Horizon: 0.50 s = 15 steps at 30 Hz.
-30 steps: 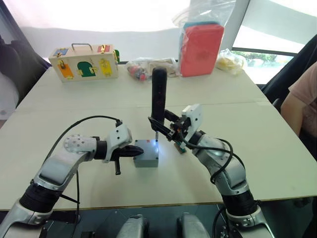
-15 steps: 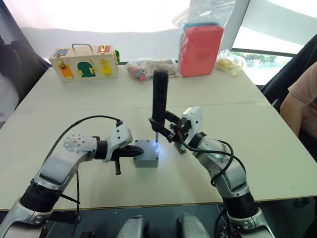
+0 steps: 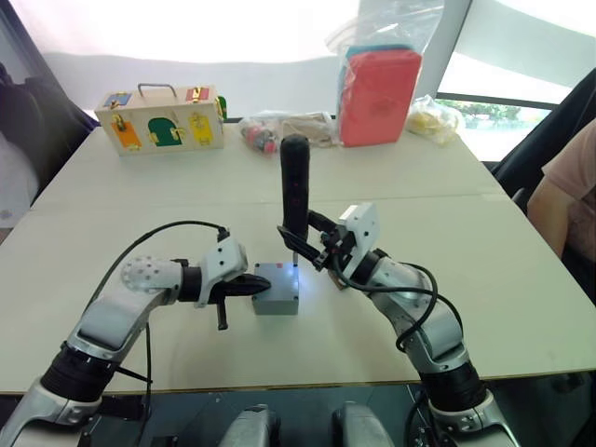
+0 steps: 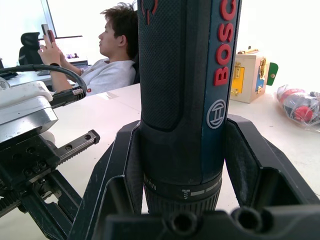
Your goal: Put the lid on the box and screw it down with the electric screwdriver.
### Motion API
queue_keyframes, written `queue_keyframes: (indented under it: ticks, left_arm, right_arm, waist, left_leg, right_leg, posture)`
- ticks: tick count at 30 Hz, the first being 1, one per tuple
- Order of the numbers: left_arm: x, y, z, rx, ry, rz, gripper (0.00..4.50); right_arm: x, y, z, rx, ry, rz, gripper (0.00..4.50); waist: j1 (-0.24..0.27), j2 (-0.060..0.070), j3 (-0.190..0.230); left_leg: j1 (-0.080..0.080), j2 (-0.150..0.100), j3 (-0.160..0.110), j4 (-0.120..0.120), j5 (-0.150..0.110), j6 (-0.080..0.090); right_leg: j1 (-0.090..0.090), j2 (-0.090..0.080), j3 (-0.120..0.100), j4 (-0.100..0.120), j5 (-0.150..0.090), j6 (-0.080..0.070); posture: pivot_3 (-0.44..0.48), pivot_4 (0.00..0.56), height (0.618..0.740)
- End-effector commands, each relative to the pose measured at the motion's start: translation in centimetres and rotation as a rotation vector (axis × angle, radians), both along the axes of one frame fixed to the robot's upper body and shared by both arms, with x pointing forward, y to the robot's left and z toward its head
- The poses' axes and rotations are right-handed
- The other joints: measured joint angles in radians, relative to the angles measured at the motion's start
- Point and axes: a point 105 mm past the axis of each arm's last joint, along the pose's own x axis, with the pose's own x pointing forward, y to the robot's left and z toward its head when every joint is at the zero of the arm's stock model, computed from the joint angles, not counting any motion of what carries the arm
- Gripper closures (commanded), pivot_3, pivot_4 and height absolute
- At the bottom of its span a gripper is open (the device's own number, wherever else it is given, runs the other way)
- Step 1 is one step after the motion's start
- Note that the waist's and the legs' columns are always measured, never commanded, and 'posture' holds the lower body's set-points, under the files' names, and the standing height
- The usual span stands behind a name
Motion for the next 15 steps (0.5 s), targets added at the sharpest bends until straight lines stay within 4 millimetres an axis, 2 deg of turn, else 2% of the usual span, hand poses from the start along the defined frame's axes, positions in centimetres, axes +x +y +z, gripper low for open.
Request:
queue_keyframes:
  ticks: [1, 4, 8, 10, 15]
  left_arm:
    - [-0.3, 0.6, -1.6, 0.039, 0.056, 0.015, 4.50]
    - [-0.2, 0.6, -1.5, 0.040, 0.055, 0.016, 4.50]
    - [-0.2, 0.6, -1.3, 0.041, 0.057, 0.018, 4.50]
    - [-0.2, 0.6, -1.2, 0.041, 0.058, 0.019, 4.50]
    - [-0.1, 0.2, -0.9, 0.037, 0.057, 0.015, 4.50]
  right_arm:
    - [0.1, -0.9, -7.0, -0.134, 0.258, -0.037, 2.69]
    - [0.3, -0.9, -6.3, -0.101, 0.255, -0.043, 2.69]
    - [1.4, -1.4, -2.6, 0.049, 0.263, -0.073, 2.69]
    - [1.7, -1.7, -1.4, 0.038, 0.245, -0.075, 2.69]
    - [1.5, -1.7, -0.5, -0.022, 0.225, -0.068, 2.69]
  waist:
    - [0.000, 0.000, 0.000]
    - [0.000, 0.000, 0.000]
    - [0.000, 0.001, 0.000]
    - [0.000, 0.002, 0.001]
    - [0.002, 0.003, 0.002]
  left_leg:
    - [0.000, 0.000, 0.000, 0.000, 0.000, 0.000]
    - [0.000, 0.000, 0.000, 0.000, 0.000, 0.000]
    - [0.000, 0.000, 0.000, 0.000, 0.000, 0.000]
    - [-0.001, 0.000, -0.001, 0.000, 0.000, 0.000]
    - [-0.004, 0.000, -0.001, 0.000, 0.000, 0.000]
  right_leg:
    - [0.000, 0.000, 0.000, 0.000, 0.000, 0.000]
    - [0.000, 0.000, 0.000, 0.000, 0.000, 0.000]
    - [0.000, 0.000, 0.000, 0.000, 0.000, 0.000]
    - [0.000, 0.000, 0.000, 0.000, 0.000, 0.000]
    - [-0.004, 0.000, 0.000, 0.000, 0.000, 0.000]
  posture:
    - [0.000, 0.150, 0.740]
    - [0.000, 0.150, 0.740]
    - [0.000, 0.150, 0.740]
    - [0.000, 0.150, 0.740]
    - [0.000, 0.150, 0.740]
